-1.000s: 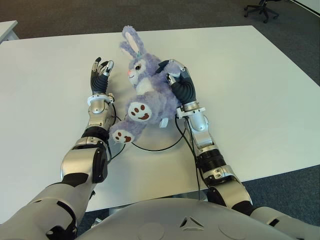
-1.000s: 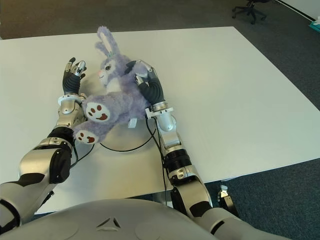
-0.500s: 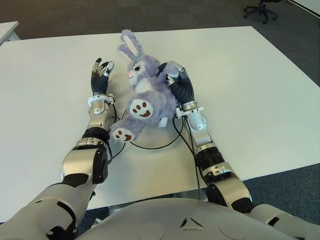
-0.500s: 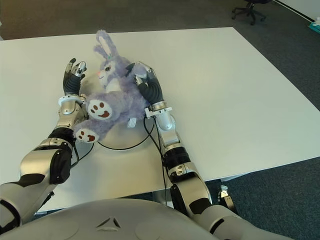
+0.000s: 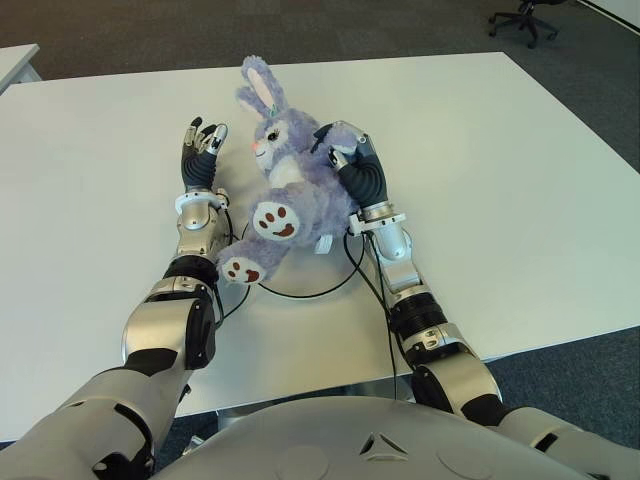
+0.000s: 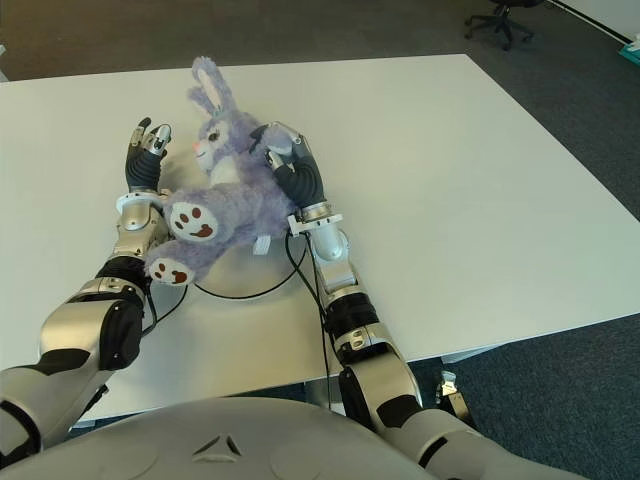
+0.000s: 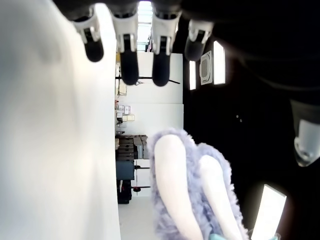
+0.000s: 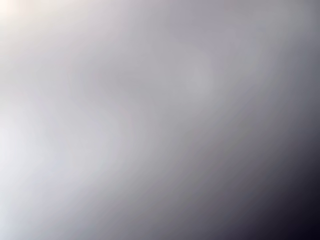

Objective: Put the doll into the plate.

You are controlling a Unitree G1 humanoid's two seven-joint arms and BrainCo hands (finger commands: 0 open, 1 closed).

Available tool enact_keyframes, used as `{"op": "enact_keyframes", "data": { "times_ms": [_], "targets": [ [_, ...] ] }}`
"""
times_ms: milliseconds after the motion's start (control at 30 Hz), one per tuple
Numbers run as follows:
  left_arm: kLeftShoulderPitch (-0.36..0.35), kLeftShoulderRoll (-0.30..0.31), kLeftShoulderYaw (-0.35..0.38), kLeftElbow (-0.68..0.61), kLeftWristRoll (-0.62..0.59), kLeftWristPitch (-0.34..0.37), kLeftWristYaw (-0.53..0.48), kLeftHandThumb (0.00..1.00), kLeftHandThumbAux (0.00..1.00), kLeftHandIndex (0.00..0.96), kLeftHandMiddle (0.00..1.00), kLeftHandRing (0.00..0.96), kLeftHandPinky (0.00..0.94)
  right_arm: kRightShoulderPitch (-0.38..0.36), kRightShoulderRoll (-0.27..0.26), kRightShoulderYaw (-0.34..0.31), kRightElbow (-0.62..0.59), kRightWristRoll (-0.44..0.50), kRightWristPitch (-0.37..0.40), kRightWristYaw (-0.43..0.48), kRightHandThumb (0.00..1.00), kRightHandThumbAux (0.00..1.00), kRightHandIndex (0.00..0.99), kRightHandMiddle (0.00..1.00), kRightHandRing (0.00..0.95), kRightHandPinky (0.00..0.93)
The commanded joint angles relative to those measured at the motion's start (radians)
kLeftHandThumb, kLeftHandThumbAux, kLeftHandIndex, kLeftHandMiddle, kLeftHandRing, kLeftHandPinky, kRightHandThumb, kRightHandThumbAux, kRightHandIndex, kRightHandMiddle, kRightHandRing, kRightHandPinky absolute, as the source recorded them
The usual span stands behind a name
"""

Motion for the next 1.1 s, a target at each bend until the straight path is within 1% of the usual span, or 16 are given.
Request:
{"op": "enact_keyframes", "data": {
  "times_ms": [33, 267, 300, 400, 467, 500, 533, 567, 700, 733, 767, 800, 933, 1100],
  "targets": [
    [0.099, -0.035, -0.013, 0.053, 0.009, 0.058, -0.001, 0.0, 0.462, 0.043, 0.179, 0.167, 0.12, 0.149, -0.014, 0.012, 0.094, -0.025, 0.005, -0.005, 0.951, 0.657, 0.378, 0.546, 0.482, 0.694],
    [0.101, -0.037, -0.013, 0.051, 0.009, 0.054, 0.001, 0.0, 0.471, 0.05, 0.191, 0.178, 0.106, 0.154, -0.014, 0.014, 0.093, -0.026, -0.004, -0.008, 0.951, 0.656, 0.379, 0.547, 0.482, 0.694],
    [0.102, -0.038, -0.013, 0.051, 0.01, 0.053, 0.001, 0.0, 0.468, 0.051, 0.192, 0.176, 0.082, 0.155, -0.014, 0.015, 0.092, -0.027, -0.005, -0.008, 0.951, 0.656, 0.379, 0.546, 0.482, 0.692],
    [0.101, -0.038, -0.014, 0.052, 0.011, 0.052, 0.001, 0.0, 0.466, 0.053, 0.193, 0.175, 0.063, 0.155, -0.015, 0.015, 0.095, -0.027, -0.01, -0.008, 0.951, 0.656, 0.379, 0.545, 0.482, 0.69],
    [0.101, -0.038, -0.015, 0.052, 0.011, 0.053, 0.001, 0.0, 0.464, 0.046, 0.189, 0.172, 0.086, 0.155, -0.016, 0.016, 0.095, -0.026, -0.013, -0.006, 0.947, 0.665, 0.351, 0.503, 0.597, 0.664],
    [0.101, -0.038, -0.015, 0.052, 0.011, 0.054, 0.001, 0.0, 0.465, 0.045, 0.19, 0.177, 0.116, 0.155, -0.017, 0.016, 0.096, -0.025, -0.015, -0.004, 0.946, 0.666, 0.348, 0.495, 0.607, 0.652],
    [0.1, -0.038, -0.014, 0.053, 0.01, 0.056, 0.001, 0.0, 0.465, 0.045, 0.191, 0.178, 0.121, 0.155, -0.018, 0.017, 0.096, -0.019, -0.02, 0.004, 0.945, 0.667, 0.347, 0.494, 0.609, 0.649],
    [0.099, -0.038, -0.014, 0.053, 0.01, 0.058, 0.001, 0.0, 0.465, 0.044, 0.191, 0.184, 0.138, 0.155, -0.018, 0.018, 0.096, -0.015, -0.023, 0.01, 0.944, 0.667, 0.348, 0.485, 0.605, 0.638],
    [0.098, -0.037, -0.014, 0.055, 0.009, 0.059, 0.0, 0.0, 0.464, 0.042, 0.189, 0.186, 0.146, 0.155, -0.018, 0.017, 0.097, 0.015, -0.028, 0.049, 0.944, 0.668, 0.349, 0.478, 0.6, 0.616],
    [0.098, -0.038, -0.013, 0.055, 0.008, 0.058, 0.0, 0.0, 0.463, 0.039, 0.188, 0.187, 0.149, 0.157, -0.016, 0.016, 0.096, 0.032, -0.028, 0.068, 0.943, 0.668, 0.348, 0.474, 0.594, 0.573],
    [0.098, -0.039, -0.013, 0.055, 0.008, 0.057, 0.0, 0.0, 0.463, 0.038, 0.189, 0.191, 0.167, 0.158, -0.015, 0.014, 0.095, 0.045, -0.028, 0.081, 0.986, 0.672, 0.342, 0.465, 0.568, 0.474],
    [0.098, -0.039, -0.013, 0.055, 0.007, 0.057, 0.0, 0.0, 0.463, 0.037, 0.19, 0.192, 0.172, 0.16, -0.013, 0.011, 0.093, 0.055, -0.027, 0.093, 0.996, 0.673, 0.341, 0.462, 0.561, 0.449],
    [0.098, -0.04, -0.01, 0.056, 0.004, 0.056, -0.001, 0.0, 0.462, 0.045, 0.198, 0.194, 0.137, 0.163, -0.007, 0.003, 0.09, 0.072, -0.022, 0.113, 1.0, 0.673, 0.34, 0.459, 0.538, 0.449],
    [0.098, -0.041, -0.009, 0.059, 0.005, 0.055, 0.004, 0.0, 0.464, 0.057, 0.196, 0.182, 0.104, 0.167, -0.007, -0.002, 0.083, 0.065, -0.017, 0.113, 1.0, 0.67, 0.344, 0.467, 0.498, 0.497]
  ]
}}
